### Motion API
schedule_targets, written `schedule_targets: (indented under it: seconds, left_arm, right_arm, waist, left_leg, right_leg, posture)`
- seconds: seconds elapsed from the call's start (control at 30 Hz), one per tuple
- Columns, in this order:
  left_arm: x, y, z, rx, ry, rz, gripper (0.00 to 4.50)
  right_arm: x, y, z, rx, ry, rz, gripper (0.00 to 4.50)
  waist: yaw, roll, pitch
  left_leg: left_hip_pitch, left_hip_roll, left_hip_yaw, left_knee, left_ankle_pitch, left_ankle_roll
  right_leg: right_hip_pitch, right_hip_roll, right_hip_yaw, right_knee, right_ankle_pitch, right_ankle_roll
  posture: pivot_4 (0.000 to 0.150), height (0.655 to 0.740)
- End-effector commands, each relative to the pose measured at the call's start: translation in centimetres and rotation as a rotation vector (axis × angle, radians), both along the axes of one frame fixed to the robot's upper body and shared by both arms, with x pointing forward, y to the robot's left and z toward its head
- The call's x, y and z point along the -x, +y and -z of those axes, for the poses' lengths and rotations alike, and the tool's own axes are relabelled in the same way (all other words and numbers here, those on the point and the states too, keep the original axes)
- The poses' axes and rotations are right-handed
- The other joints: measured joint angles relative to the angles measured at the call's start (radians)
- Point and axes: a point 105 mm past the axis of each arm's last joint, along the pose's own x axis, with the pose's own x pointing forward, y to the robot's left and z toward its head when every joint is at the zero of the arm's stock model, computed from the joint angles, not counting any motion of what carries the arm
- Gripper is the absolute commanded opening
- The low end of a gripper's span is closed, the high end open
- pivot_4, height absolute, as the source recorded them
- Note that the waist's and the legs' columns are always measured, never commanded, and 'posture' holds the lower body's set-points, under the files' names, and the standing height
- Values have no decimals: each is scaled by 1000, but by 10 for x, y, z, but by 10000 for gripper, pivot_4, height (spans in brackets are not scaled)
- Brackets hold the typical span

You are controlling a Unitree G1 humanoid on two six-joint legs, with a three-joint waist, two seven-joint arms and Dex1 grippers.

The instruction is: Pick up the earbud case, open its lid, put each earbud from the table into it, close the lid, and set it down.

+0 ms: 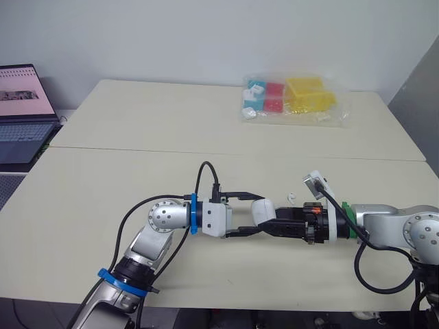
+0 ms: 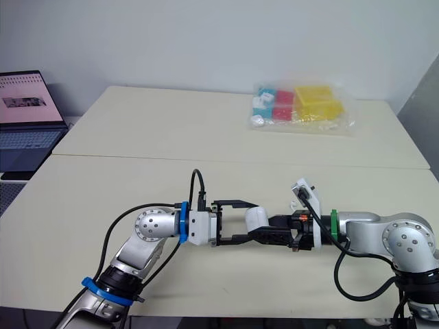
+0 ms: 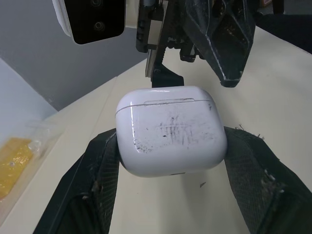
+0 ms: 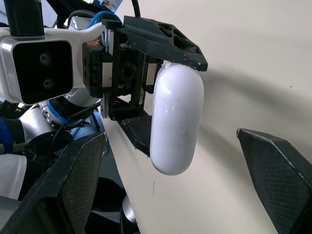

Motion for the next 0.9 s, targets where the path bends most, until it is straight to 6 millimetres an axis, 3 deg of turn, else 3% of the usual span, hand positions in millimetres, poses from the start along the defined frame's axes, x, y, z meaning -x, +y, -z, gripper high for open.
schedule_targets:
  seconds: [0.03, 0.37, 0.67, 0.83, 0.9]
  left_arm:
    - [4, -6, -7, 29, -32, 18, 27885]
    - [3, -6, -8, 36, -38, 14, 27883]
    - [9, -5, -8, 61, -10, 45, 27883]
    - [-1, 0, -6, 29, 27, -8, 44061]
    - [-3, 1, -6, 14, 24, -14, 45000]
  right_arm:
    - [0, 2, -3, -22, -14, -6, 41310]
    - [-2, 0, -1, -22, -13, 0, 7435]
    - [0, 1, -1, -35, -4, -18, 7512]
    - [3, 3, -1, -41, 1, -34, 7512]
    - [4, 3, 0, -37, 1, -36, 7512]
  waist:
    - [0, 0, 0]
    - [-3, 0, 0]
    - [-5, 0, 0]
    - [-6, 0, 0]
    - [-6, 0, 0]
  left_leg:
    - [0, 0, 0, 0, 0, 0]
    - [0, 0, 0, 0, 0, 0]
    - [0, 0, 0, 0, 0, 0]
    - [0, 0, 0, 0, 0, 0]
    - [0, 0, 0, 0, 0, 0]
  right_leg:
    - [0, 0, 0, 0, 0, 0]
    - [0, 0, 0, 0, 0, 0]
    - [0, 0, 0, 0, 0, 0]
    - [0, 0, 0, 0, 0, 0]
    - [0, 0, 0, 0, 0, 0]
  posture:
    - [1500, 7364]
    - [1500, 7364]
    - [1500, 7364]
    - [1500, 7364]
    - [1500, 7364]
